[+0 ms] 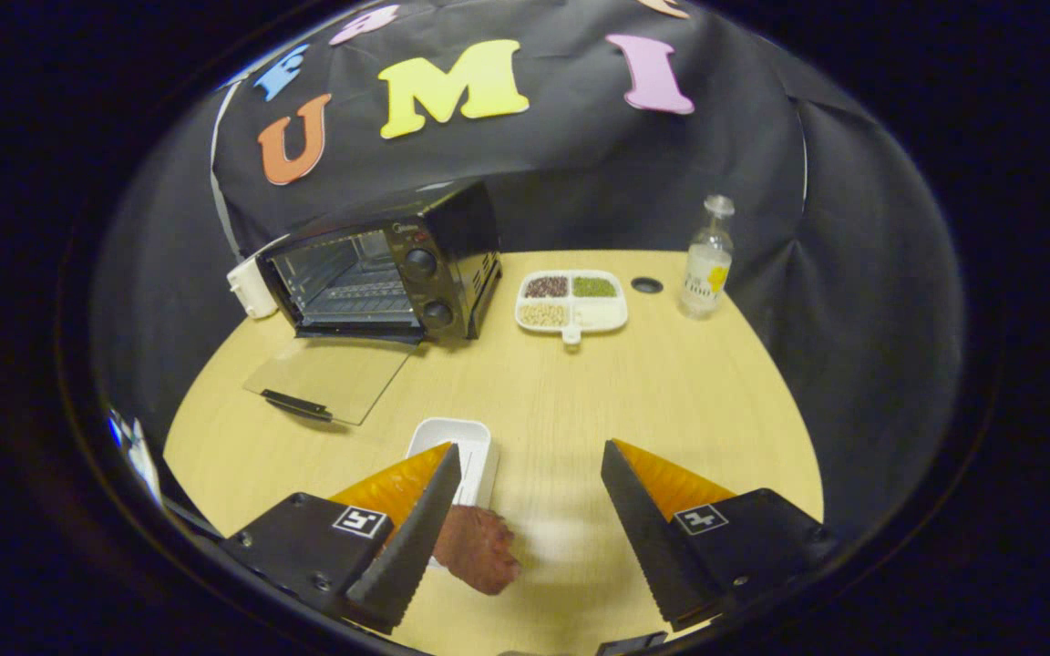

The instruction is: Open the toaster oven, put the food inside, and close the toaster oven door.

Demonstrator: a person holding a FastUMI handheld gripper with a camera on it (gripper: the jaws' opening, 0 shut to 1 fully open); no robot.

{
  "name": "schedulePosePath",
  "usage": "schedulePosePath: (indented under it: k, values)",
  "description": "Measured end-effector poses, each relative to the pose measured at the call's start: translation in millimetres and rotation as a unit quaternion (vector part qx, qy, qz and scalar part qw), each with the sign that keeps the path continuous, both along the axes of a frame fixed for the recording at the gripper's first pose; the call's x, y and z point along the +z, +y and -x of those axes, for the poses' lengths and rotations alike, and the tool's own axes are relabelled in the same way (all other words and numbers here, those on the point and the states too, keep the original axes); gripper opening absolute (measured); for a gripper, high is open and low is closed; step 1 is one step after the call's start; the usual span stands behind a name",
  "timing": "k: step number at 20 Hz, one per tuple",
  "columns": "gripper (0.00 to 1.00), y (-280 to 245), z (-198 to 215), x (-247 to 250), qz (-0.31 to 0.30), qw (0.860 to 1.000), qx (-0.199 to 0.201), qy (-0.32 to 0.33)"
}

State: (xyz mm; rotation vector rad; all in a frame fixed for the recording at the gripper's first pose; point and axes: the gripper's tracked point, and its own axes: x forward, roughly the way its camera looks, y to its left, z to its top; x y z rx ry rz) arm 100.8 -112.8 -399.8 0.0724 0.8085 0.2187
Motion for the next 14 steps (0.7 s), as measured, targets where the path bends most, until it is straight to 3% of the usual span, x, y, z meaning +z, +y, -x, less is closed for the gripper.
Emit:
schedulePosePath:
  k: [5,9,12,14]
  values:
    - [0.9,13.4,31.7,-28.0,-0.154,0.983,0.023,0.097]
    - [0.64,35.7,45.8,-40.7,-0.239,0.955,0.021,0.175]
    - [0.2,35.8,44.7,-41.8,-0.26,0.945,-0.006,0.196]
    - [0.17,35.4,46.6,-38.3,-0.249,0.949,0.003,0.195]
